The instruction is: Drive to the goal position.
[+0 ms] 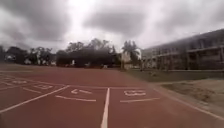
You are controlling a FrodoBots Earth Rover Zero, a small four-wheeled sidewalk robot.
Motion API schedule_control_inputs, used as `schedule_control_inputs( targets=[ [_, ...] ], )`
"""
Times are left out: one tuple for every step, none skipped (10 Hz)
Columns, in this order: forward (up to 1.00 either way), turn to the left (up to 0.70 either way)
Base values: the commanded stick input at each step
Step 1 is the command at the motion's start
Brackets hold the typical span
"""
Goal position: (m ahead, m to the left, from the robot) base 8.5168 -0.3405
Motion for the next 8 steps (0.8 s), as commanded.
schedule_control_inputs(
  targets=[
    [0.7,0.0],
    [0.7,0.0],
    [0.7,0.0],
    [0.7,0.0],
    [0.7,0.0],
    [0.7,0.0],
    [0.7,0.0],
    [0.7,0.0]
  ],
)
